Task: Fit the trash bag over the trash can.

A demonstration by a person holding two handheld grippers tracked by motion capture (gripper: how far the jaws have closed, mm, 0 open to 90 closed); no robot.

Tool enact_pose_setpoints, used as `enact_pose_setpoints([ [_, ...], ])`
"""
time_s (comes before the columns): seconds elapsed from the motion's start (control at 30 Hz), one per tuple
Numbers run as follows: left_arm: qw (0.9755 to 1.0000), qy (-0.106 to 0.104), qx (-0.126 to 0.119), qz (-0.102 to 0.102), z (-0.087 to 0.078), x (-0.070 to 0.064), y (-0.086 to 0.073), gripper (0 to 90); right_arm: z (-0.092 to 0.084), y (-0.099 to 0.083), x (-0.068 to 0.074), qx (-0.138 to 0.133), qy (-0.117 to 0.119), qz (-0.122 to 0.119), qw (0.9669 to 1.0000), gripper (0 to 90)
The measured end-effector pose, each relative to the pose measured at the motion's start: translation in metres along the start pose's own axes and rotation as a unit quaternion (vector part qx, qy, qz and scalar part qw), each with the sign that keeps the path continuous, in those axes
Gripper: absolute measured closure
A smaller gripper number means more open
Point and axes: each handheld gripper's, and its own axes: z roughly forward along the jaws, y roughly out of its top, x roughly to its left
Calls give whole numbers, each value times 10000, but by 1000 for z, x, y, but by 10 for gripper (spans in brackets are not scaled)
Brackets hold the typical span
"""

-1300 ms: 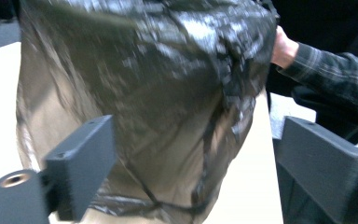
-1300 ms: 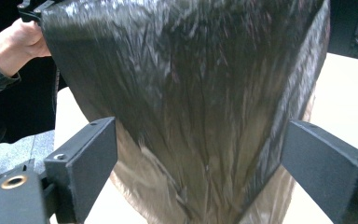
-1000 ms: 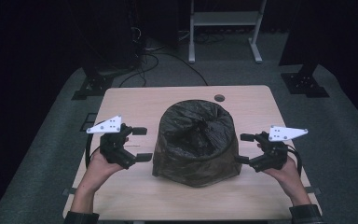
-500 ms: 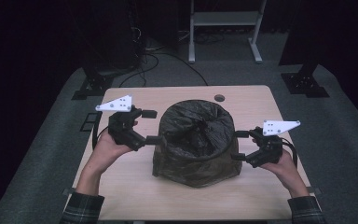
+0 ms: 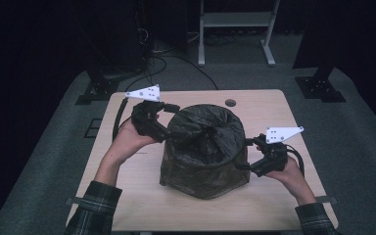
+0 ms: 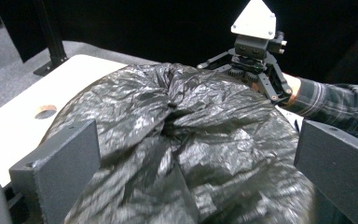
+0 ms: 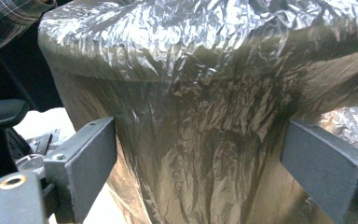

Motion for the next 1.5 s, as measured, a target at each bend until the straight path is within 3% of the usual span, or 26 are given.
enact_pose_setpoints([
  [0.17,9998,-26,207,62,16,3,9,0,9,2,0,-14,-4,4,10000,95],
  [0.47,9993,-49,348,125,42,2,26,0,18,14,1,50,-34,-67,10000,95],
  [0.6,9989,-27,468,86,57,5,26,0,19,15,1,21,-68,-70,10000,95],
  [0.8,9964,48,848,38,76,9,22,0,16,15,1,12,-103,-58,9999,96],
  [0.97,9923,168,1224,47,90,10,18,0,13,15,1,1,-128,-55,9999,95],
  [1.23,9809,332,1914,128,112,15,13,0,15,15,1,21,-102,-73,9999,96],
  [1.5,9715,359,2340,124,129,18,12,0,19,14,1,52,-74,-66,9999,96],
])
